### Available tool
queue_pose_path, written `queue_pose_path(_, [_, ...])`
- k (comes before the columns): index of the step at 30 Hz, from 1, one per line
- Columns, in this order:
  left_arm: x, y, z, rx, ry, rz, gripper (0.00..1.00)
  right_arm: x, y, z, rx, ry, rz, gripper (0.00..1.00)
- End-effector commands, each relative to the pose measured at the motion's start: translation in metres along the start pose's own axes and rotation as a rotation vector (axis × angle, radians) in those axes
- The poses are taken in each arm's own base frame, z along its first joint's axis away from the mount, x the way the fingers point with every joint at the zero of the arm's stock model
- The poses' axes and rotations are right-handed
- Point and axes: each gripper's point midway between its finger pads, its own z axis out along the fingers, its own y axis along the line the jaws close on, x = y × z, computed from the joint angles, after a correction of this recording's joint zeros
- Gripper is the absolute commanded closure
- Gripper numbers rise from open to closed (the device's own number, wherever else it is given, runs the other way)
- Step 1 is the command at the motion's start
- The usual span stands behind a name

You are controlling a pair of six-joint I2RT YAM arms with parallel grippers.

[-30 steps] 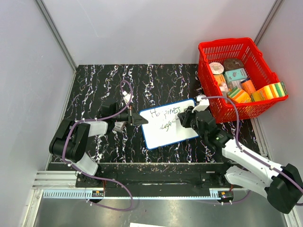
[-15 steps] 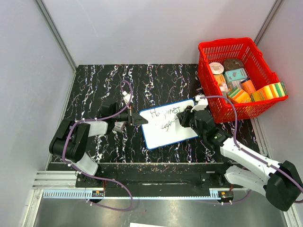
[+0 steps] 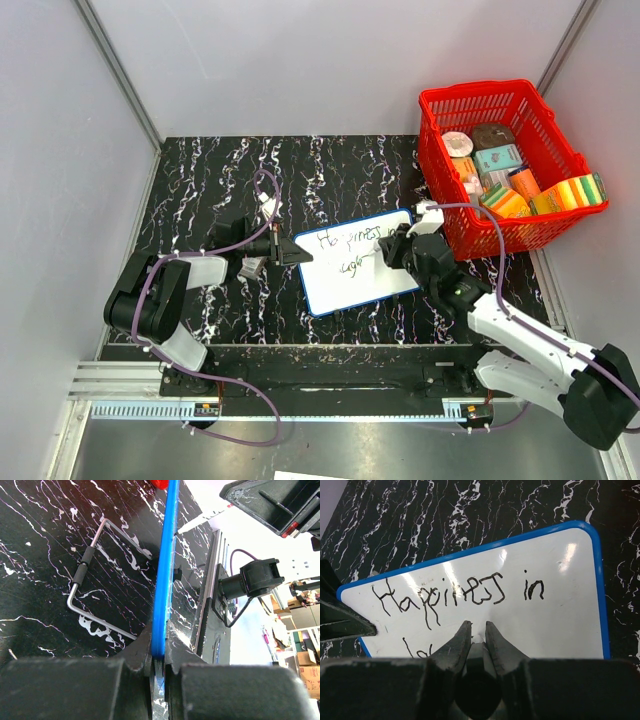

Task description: Write a sentence on the whiteboard

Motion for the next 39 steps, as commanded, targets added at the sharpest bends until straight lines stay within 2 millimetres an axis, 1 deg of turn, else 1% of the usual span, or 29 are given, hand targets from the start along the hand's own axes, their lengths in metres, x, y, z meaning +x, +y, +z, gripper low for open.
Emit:
queue_pose_path(1, [-0.006,0.023,0.002,-0.106,-0.033,0.102,1.00,-0.011,-0.013,-0.002,0.068,-0.040,-0.029,1.00])
queue_pose_path(5, [-0.006,0.023,0.002,-0.106,-0.033,0.102,1.00,-0.015,-0.007,-0.004,0.038,-0.044,-0.023,1.00])
queue_pose_path(11, [-0.006,0.022,0.002,-0.106,-0.034,0.103,1.00,-0.032,0.014,-0.012,-0.072,-0.103,0.010,1.00])
queue_pose_path(14, [-0.006,0.022,0.001,-0.106,-0.034,0.103,1.00,-0.037,0.018,-0.011,-0.079,-0.118,0.020,1.00])
queue_pose_path(17, [-0.006,0.022,0.001,-0.105,-0.032,0.102,1.00,-0.038,0.018,-0.004,-0.061,-0.110,0.018,1.00])
queue_pose_path(19, [-0.006,0.022,0.001,-0.106,-0.033,0.102,1.00,-0.036,0.020,0.001,-0.060,-0.099,0.014,1.00])
queue_pose_path(24, [-0.006,0.022,0.002,-0.106,-0.034,0.103,1.00,-0.029,0.015,0.007,-0.038,-0.083,0.014,1.00])
queue_pose_path(32, [-0.006,0.022,0.001,-0.106,-0.033,0.103,1.00,-0.016,0.010,0.002,-0.034,-0.047,0.009,1.00])
queue_pose_path(39, [-0.006,0.022,0.001,-0.107,-0.034,0.104,1.00,0.005,0.002,-0.001,-0.027,0.003,0.010,1.00])
